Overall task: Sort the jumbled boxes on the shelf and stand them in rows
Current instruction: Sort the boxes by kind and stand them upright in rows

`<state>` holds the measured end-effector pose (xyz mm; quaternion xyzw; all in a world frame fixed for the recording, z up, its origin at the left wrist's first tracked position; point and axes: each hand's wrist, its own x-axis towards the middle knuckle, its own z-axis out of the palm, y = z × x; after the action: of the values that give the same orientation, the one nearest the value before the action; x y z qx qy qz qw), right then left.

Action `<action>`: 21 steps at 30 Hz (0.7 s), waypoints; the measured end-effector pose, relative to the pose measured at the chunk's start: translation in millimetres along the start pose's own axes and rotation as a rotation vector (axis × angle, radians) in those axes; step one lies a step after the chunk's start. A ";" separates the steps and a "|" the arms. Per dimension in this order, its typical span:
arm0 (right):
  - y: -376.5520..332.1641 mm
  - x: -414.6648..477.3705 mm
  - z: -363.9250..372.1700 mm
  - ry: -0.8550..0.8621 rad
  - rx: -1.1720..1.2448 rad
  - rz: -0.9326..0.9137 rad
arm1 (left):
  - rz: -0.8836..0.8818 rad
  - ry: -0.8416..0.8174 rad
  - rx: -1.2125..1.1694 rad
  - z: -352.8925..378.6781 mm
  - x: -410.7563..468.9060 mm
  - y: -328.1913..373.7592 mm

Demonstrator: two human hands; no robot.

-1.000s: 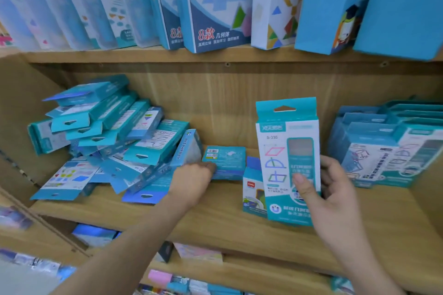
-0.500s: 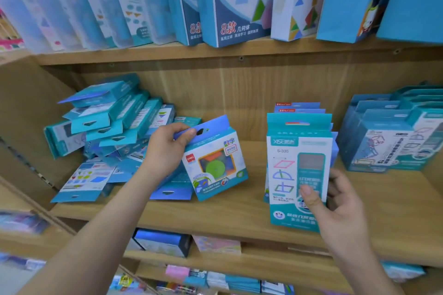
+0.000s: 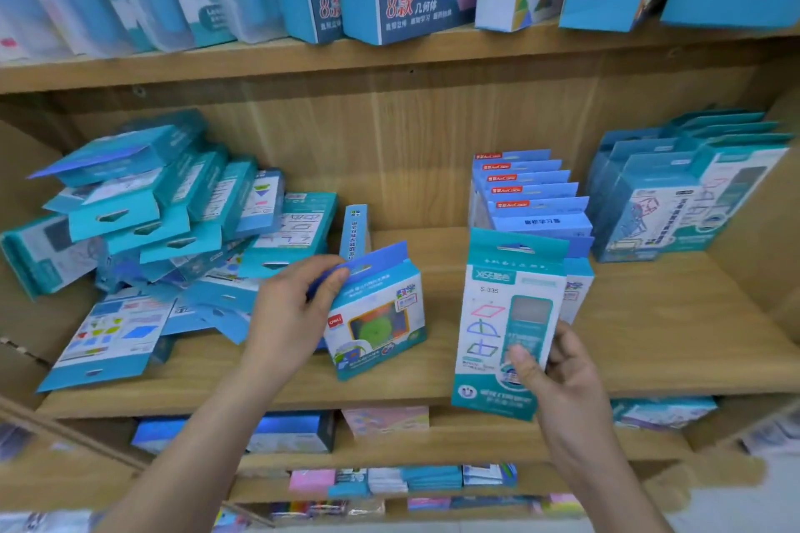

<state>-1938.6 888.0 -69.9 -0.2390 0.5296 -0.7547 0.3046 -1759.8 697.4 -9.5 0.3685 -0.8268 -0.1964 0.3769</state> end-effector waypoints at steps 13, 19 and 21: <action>-25.2 -30.7 -67.9 0.244 0.182 0.120 | 0.436 0.032 0.332 -13.3 -12.4 17.4; -31.5 -37.0 -76.7 0.368 0.094 0.114 | 0.552 -0.081 0.053 15.3 -39.4 70.7; -33.1 -41.3 -75.3 0.366 0.054 0.121 | 0.328 -0.344 -0.102 33.7 -55.6 88.7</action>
<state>-1968.0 975.0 -64.6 -0.0570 0.5691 -0.7799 0.2543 -1801.9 798.9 -4.2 0.1707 -0.9166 -0.2339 0.2756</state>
